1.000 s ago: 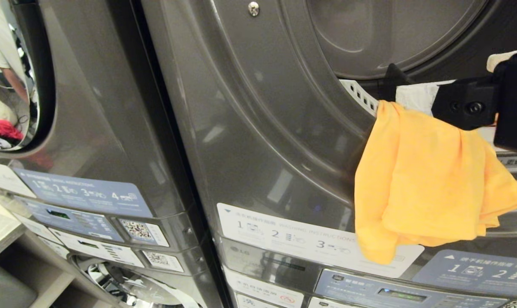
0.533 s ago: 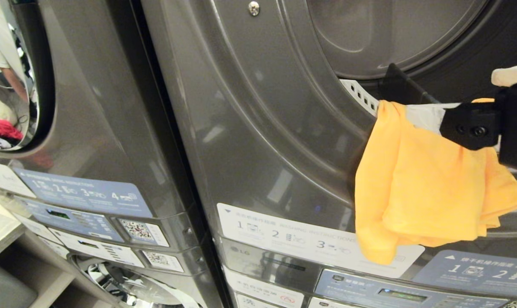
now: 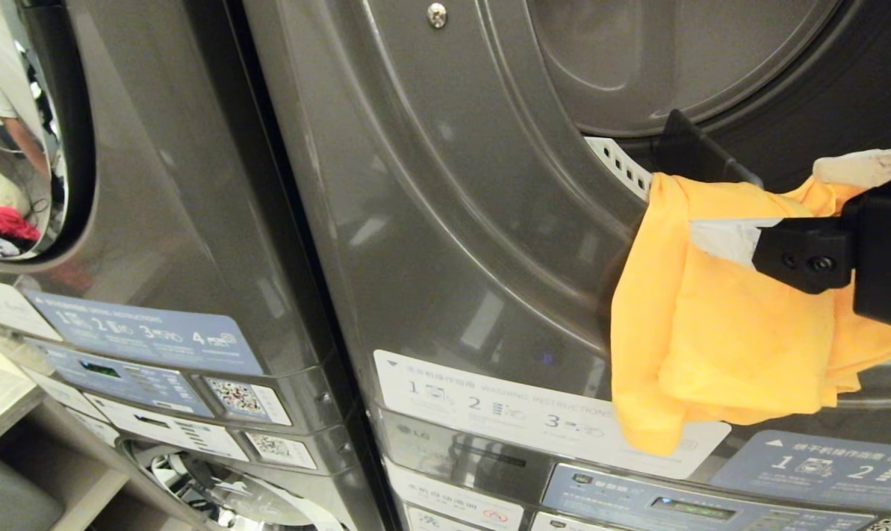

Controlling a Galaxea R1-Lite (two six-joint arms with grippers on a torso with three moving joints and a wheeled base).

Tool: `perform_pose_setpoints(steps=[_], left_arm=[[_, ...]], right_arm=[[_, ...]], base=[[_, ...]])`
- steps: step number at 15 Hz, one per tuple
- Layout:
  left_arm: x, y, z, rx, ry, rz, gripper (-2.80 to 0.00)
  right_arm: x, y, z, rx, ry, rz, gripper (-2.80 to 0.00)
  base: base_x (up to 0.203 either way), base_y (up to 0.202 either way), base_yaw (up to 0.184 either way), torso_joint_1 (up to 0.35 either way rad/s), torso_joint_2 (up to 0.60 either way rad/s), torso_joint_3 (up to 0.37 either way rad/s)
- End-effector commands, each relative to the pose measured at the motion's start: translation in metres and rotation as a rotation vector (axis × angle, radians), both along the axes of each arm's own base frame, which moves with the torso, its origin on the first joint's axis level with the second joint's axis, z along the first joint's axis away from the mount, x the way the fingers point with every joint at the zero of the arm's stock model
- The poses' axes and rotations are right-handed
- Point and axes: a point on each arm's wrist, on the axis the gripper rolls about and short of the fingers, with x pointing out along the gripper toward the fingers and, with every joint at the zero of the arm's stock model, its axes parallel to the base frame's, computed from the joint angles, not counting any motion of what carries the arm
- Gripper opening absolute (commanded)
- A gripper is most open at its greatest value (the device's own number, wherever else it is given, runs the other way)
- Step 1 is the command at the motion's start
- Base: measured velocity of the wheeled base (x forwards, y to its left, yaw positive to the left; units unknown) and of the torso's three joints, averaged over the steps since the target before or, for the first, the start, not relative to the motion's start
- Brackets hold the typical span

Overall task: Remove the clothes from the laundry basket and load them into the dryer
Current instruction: Put the clothes in the dryer

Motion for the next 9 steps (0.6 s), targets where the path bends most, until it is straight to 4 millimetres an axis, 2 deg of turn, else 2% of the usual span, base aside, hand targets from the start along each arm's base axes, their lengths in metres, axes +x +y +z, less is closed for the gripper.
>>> perform_pose_setpoints(steps=[1, 9], left_arm=[[0.0, 0.0, 0.0, 0.0, 0.001, 0.0, -2.8], [0.0, 0.0, 0.0, 0.0, 0.001, 0.0, -2.8]], right_arm=[[0.004, -0.002, -0.001, 0.018, 0.021, 0.043, 0.0], [0.024, -0.017, -0.01, 0.087, 0.094, 0.039, 0.0]], base=[[0.0, 0.0, 0.0, 0.0, 0.0, 0.0], [0.0, 0.0, 0.0, 0.0, 0.0, 0.0]])
